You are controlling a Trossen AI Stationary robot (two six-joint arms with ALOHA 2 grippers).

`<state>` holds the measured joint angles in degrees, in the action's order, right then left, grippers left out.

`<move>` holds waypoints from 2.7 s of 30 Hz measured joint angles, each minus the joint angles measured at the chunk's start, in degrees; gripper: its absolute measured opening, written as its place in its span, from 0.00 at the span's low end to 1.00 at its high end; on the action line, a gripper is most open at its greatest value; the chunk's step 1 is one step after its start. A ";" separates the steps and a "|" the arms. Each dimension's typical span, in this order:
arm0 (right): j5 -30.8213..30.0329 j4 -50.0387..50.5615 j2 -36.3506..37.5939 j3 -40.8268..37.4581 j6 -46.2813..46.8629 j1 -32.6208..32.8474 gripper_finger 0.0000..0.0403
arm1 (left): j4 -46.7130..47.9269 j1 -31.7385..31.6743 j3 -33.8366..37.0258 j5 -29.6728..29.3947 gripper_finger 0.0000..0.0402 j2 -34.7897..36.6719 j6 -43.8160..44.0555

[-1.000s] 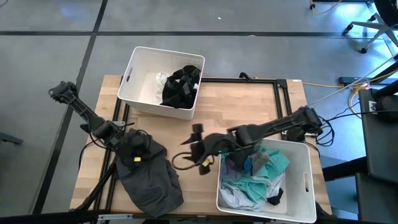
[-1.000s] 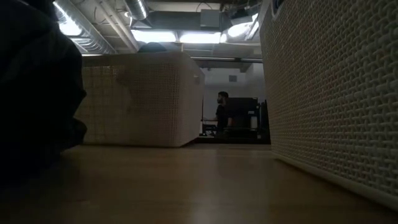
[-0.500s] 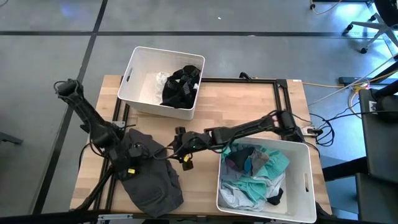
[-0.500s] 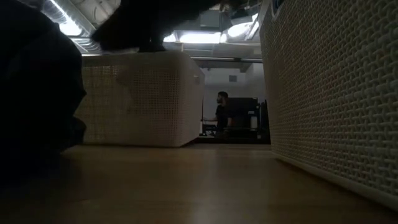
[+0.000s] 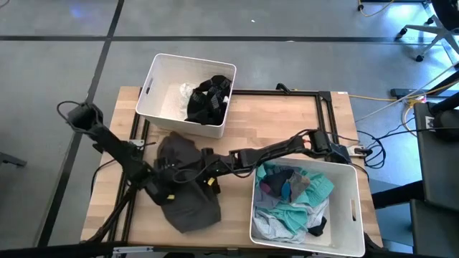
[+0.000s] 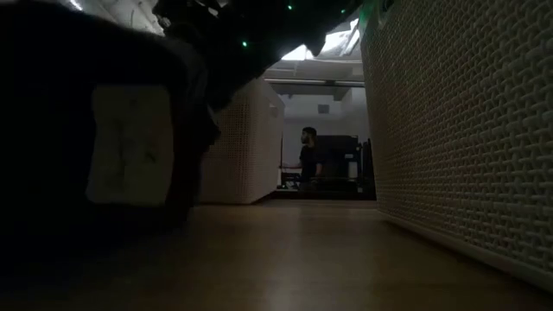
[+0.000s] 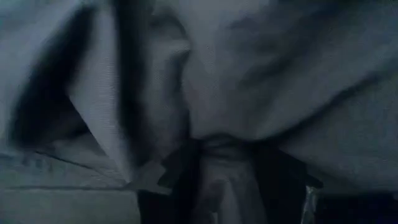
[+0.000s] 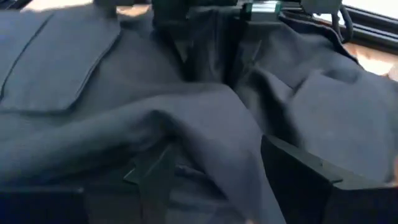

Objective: Sort clothes
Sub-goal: Put the black pants into the bottom white bin

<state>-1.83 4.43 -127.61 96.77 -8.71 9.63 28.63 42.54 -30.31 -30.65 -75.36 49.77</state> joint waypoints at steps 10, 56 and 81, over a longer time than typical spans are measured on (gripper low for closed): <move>-10.65 0.03 0.93 0.00 3.38 -0.28 0.59 | -10.49 -4.04 0.05 -2.63 0.36 -4.71 -10.84; -1.74 0.08 -13.38 2.32 13.74 -4.09 0.05 | -25.53 -5.13 2.50 -10.84 0.36 -5.96 -19.93; -18.45 11.29 4.37 4.94 0.49 1.85 0.05 | 21.02 9.40 -10.84 -15.53 0.36 13.98 3.15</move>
<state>-20.29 15.72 -123.25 101.71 -8.22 11.47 49.65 51.94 -41.16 -46.19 -61.39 52.93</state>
